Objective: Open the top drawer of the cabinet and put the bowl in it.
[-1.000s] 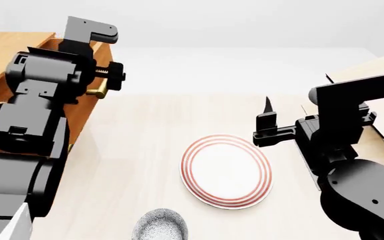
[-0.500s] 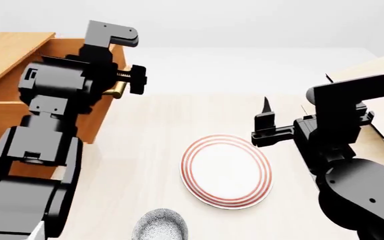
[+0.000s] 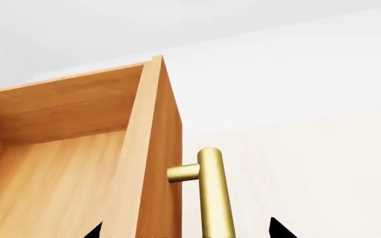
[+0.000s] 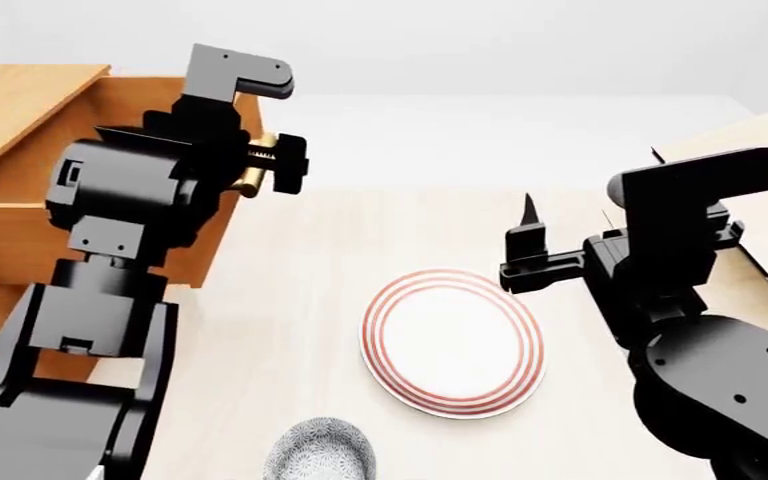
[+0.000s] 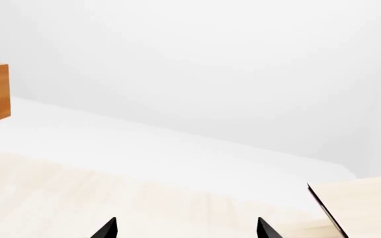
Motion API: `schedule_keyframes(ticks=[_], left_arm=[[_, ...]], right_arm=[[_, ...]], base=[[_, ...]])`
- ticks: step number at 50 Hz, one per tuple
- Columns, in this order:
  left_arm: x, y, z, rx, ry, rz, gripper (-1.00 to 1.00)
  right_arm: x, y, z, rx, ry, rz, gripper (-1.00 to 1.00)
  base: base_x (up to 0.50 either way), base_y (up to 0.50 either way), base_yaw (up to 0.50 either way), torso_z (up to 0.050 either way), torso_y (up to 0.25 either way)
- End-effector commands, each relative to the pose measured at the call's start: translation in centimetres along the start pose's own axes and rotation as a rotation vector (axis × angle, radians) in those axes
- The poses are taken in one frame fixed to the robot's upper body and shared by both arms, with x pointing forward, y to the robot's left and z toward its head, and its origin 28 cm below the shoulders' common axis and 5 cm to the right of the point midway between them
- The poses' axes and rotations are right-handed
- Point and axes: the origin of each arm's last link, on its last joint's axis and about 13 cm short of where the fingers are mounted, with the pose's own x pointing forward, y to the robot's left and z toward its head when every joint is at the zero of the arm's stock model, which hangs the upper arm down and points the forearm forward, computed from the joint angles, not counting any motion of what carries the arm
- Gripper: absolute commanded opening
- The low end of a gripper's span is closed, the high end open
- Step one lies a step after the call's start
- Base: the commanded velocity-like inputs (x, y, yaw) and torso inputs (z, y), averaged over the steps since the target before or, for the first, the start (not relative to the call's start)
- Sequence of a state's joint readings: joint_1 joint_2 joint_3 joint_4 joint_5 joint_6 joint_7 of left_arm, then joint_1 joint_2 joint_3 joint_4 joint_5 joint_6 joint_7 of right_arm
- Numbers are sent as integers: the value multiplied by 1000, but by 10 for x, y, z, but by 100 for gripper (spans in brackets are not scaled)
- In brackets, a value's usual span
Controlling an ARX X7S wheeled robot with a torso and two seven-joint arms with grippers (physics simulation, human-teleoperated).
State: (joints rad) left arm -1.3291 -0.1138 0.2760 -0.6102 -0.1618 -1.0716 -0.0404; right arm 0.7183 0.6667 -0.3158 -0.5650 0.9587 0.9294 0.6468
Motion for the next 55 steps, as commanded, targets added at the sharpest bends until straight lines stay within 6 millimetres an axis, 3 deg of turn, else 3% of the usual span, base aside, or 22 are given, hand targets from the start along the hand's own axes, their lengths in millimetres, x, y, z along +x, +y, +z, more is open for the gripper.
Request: schedule_keyframes(ticks=[1, 35, 44, 50, 55], left_arm=[[7, -18, -32, -27, 125, -188, 100], [-6, -47, -29, 11, 106, -294, 100], [-9, -32, -10, -16, 46, -242, 100], [-24, -16, 17, -33, -53, -196, 100], [-31, -7, 26, -36, -80, -170, 100]], right_arm=[[0, 0, -1, 1, 2, 1, 100], [0, -1, -5, 12, 8, -3, 100], [0, -2, -5, 14, 8, -5, 100], [1, -1, -5, 14, 7, -3, 100], [0, -1, -4, 13, 4, -2, 100]], base=[[-10, 0, 4, 0, 0], [-10, -1, 3, 0, 2], [-6, -2, 0, 0, 1], [0, 0, 0, 0, 0], [0, 0, 0, 0, 0]])
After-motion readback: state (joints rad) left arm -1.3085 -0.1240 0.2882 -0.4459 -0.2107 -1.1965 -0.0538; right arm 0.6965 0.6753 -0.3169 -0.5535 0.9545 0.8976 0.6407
